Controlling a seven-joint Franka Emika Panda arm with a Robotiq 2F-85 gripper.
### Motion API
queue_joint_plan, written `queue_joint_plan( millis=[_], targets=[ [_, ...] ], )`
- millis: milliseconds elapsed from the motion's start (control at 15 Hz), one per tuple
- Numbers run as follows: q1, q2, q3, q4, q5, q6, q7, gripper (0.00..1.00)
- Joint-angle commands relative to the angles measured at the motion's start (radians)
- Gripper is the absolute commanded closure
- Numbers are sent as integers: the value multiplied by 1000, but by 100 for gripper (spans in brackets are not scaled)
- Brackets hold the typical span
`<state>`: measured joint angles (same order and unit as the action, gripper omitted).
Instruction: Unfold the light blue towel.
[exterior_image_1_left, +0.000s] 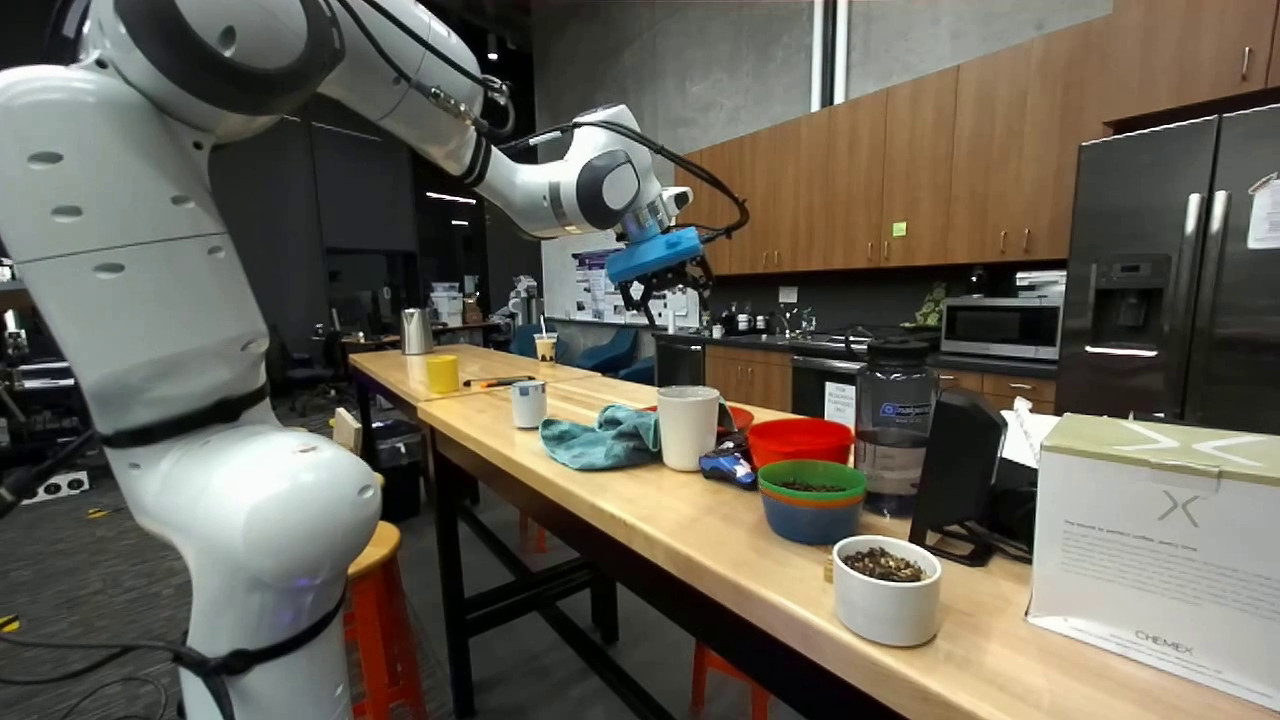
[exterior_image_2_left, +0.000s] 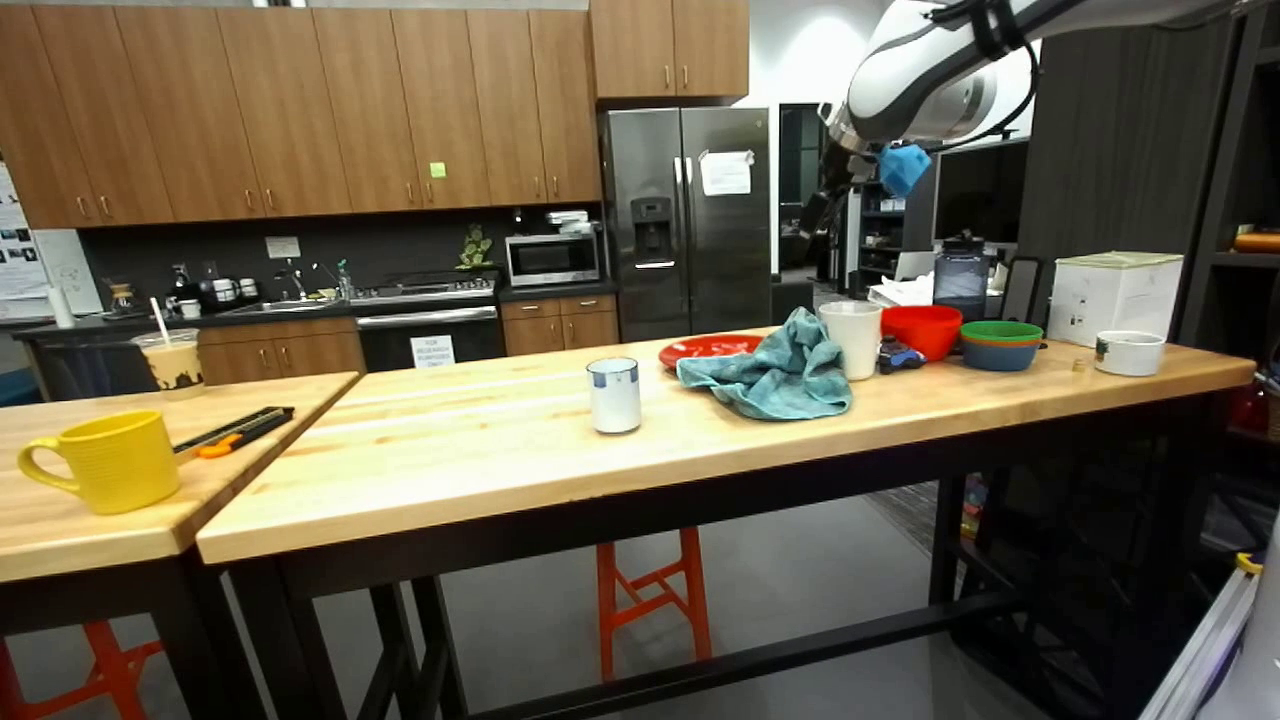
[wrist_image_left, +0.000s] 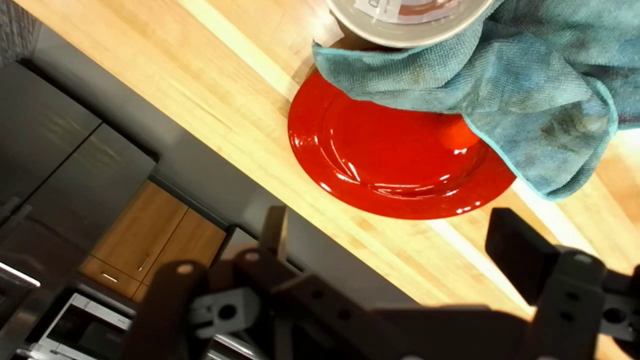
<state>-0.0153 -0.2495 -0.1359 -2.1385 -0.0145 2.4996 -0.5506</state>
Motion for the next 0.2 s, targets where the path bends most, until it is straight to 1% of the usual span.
queue_joint_plan(
  millis=[0, 133],
  targets=[
    [6, -10, -4, 3, -4, -17, 5, 0],
    [8, -26, -5, 4, -3, -36, 6, 0]
  ],
)
